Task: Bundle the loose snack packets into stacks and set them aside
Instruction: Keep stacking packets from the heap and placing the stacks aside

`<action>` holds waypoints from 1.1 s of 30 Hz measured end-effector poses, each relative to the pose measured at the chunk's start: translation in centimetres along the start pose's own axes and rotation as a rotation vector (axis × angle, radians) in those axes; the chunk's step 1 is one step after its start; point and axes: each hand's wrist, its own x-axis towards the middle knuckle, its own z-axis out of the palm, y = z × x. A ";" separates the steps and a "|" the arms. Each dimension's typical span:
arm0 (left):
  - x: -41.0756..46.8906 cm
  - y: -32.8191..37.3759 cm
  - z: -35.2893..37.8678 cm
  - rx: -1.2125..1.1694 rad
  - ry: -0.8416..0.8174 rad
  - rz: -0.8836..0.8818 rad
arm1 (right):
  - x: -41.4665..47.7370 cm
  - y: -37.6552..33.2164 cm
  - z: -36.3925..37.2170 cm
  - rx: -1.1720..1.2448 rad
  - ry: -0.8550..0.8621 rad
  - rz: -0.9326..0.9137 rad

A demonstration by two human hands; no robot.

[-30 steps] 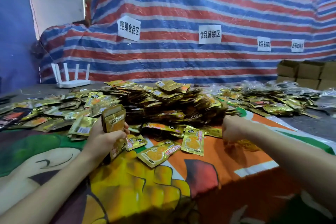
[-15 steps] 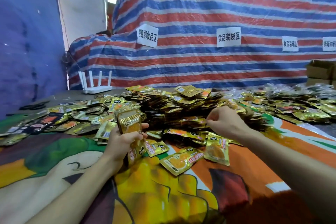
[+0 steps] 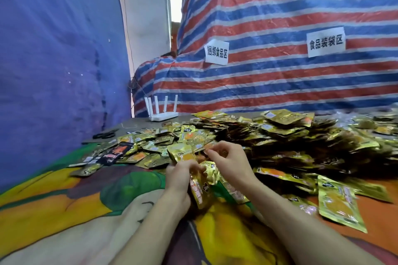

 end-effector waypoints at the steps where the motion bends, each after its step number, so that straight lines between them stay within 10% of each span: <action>1: 0.0 0.2 -0.2 0.003 -0.030 -0.018 | 0.0 0.6 0.0 -0.014 -0.008 0.001; 7: -0.4 1.0 -0.8 0.016 -0.346 -0.152 | -0.3 1.4 -1.4 -0.023 -0.151 0.027; 21: 0.1 1.1 -1.5 0.003 -0.405 -0.148 | 0.6 1.9 -2.3 0.275 -0.240 0.252; 27: 0.0 1.5 -1.6 -0.271 -0.588 -0.129 | 0.9 1.1 -4.1 0.625 -0.659 0.388; 33: -0.2 1.2 -1.5 -0.318 -0.725 -0.144 | 1.0 0.5 -4.4 0.978 -0.672 0.309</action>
